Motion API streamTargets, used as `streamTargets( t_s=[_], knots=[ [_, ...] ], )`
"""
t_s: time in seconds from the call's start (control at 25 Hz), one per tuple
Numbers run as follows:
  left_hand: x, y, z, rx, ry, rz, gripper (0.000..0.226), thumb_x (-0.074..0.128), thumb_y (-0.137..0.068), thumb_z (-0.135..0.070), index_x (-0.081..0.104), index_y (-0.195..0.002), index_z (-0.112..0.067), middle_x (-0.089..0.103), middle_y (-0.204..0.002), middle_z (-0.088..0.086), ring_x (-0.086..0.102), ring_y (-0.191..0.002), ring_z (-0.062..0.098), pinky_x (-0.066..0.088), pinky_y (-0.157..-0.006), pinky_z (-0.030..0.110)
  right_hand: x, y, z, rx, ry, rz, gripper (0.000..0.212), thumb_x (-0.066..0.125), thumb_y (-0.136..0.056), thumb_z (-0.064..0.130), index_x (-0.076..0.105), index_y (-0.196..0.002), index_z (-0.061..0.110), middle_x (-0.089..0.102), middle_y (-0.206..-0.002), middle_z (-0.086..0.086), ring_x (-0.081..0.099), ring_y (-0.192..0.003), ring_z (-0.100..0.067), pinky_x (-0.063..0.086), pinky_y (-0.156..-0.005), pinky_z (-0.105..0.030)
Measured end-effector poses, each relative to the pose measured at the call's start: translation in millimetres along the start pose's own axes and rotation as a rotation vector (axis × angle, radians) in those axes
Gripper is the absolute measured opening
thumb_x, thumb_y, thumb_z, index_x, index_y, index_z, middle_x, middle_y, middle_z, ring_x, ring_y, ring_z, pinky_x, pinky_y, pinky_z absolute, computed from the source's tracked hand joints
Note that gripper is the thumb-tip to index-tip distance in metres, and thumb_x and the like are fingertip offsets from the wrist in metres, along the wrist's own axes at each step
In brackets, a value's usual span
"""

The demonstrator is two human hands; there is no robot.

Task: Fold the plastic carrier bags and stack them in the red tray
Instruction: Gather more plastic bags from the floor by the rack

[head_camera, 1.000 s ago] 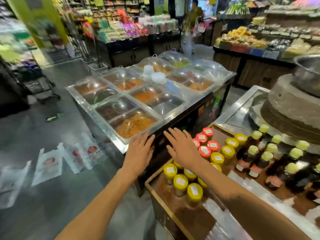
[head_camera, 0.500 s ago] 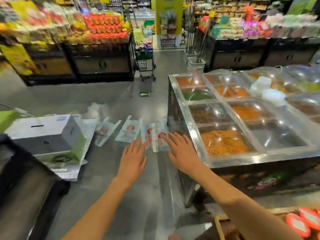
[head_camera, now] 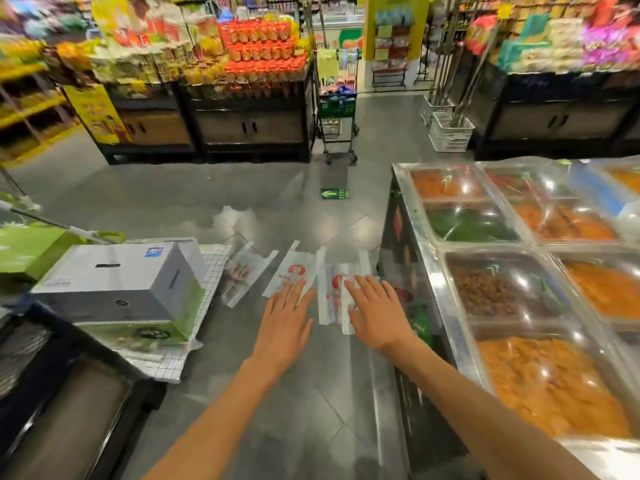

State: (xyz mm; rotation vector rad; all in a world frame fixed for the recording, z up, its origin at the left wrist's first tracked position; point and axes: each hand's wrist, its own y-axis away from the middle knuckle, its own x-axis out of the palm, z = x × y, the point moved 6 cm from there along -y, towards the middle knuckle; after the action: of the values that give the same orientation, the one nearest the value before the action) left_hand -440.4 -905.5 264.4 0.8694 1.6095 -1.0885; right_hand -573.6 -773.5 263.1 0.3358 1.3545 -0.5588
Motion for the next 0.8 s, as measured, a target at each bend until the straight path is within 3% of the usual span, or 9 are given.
streamTargets(
  t_s=[0.12,0.28,0.52,0.8],
  knots=[
    [6.0,-47.6,21.9,0.002,0.017,-0.021,0.075,0.08,-0.078,-0.025,0.04,-0.141,-0.018,0.052,-0.146,0.012,0.051,-0.133,0.034,0.045,-0.105,0.048,7.2,-57.6,-7.5,0.005,-0.016,0.036,0.058,0.03,-0.107,0.039,0.014,-0.161,0.026,0.012,-0.168,-0.002,0.006,-0.155,-0.023,-0.001,-0.126,-0.044],
    [17.5,-101.6,59.8,-0.012,0.02,-0.023,0.071,0.08,-0.08,-0.024,0.047,-0.142,-0.016,0.052,-0.146,0.012,0.049,-0.135,0.034,0.044,-0.106,0.049,15.1,-114.8,-7.5,-0.034,0.02,-0.02,0.055,0.043,-0.104,0.037,0.031,-0.156,0.022,0.03,-0.163,-0.005,0.024,-0.151,-0.027,0.012,-0.123,-0.047],
    [56.7,-209.0,127.1,0.02,0.018,0.025,0.07,0.083,-0.076,-0.024,0.055,-0.14,-0.014,0.053,-0.145,0.012,0.053,-0.132,0.034,0.048,-0.101,0.05,41.5,-228.5,-29.2,0.031,0.002,0.005,0.055,0.037,-0.106,0.042,0.022,-0.158,0.03,0.021,-0.166,0.003,0.015,-0.154,-0.023,-0.004,-0.122,-0.041],
    [85.2,-336.7,186.6,0.113,0.055,0.029,0.07,0.089,-0.069,-0.024,0.062,-0.133,-0.013,0.058,-0.14,0.011,0.06,-0.123,0.034,0.054,-0.095,0.048,48.0,-355.9,-47.2,0.167,-0.016,-0.031,0.053,0.035,-0.107,0.041,0.021,-0.158,0.031,0.018,-0.167,0.003,0.012,-0.155,-0.022,-0.011,-0.118,-0.038]
  ],
)
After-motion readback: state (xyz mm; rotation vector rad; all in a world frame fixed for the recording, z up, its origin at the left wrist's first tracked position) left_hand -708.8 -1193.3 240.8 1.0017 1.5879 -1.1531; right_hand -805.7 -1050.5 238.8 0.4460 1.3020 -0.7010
